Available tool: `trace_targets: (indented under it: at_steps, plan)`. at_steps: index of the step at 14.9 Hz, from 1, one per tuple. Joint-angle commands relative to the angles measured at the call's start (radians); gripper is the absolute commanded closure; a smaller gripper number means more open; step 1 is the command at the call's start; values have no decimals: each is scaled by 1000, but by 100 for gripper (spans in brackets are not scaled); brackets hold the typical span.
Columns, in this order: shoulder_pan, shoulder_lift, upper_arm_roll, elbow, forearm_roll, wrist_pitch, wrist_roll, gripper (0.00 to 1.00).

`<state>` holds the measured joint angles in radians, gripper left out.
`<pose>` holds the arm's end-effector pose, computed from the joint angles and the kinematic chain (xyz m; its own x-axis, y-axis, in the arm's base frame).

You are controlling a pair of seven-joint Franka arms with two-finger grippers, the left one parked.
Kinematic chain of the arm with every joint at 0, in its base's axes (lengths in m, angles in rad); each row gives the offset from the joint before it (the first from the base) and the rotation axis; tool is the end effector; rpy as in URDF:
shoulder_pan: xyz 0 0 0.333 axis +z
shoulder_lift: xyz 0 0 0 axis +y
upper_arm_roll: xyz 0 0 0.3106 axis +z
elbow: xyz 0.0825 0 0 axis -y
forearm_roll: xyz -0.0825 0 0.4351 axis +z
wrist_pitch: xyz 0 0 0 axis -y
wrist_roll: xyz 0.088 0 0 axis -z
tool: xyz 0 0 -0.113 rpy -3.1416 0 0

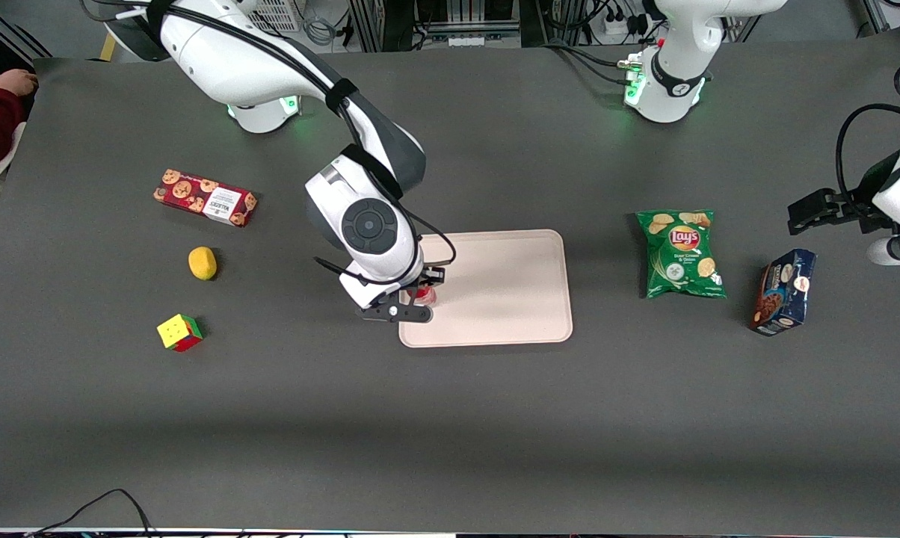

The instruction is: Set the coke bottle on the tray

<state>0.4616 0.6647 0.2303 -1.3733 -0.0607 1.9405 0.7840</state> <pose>0.6065 0.4569 0.2930 0.9870 -0.1084 -0.1186 -0.1097 -0.9940 -0.0040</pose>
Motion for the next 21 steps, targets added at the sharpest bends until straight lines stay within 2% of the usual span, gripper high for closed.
trace_targets:
  at_steps: [1,2,3,7,10,14,15,17,19,21]
  plan:
    - [-6,-31,9,-26,-19,8,32,44]
    - [-6,-31,9,-26,-19,9,34,25]
    - [-6,-30,9,-26,-19,9,59,0]
    - [-14,-57,12,-32,-10,5,72,0]
    - [-110,-201,38,-114,-5,-5,35,0]
    - [-247,-469,34,-315,58,-40,-229,0]
    - [-271,-538,14,-361,59,-55,-306,0]
    - [-279,-655,-87,-438,84,-74,-435,0]
    - [-281,-732,-202,-492,125,-89,-584,0]
    - [-279,-772,-299,-506,127,-124,-701,0]
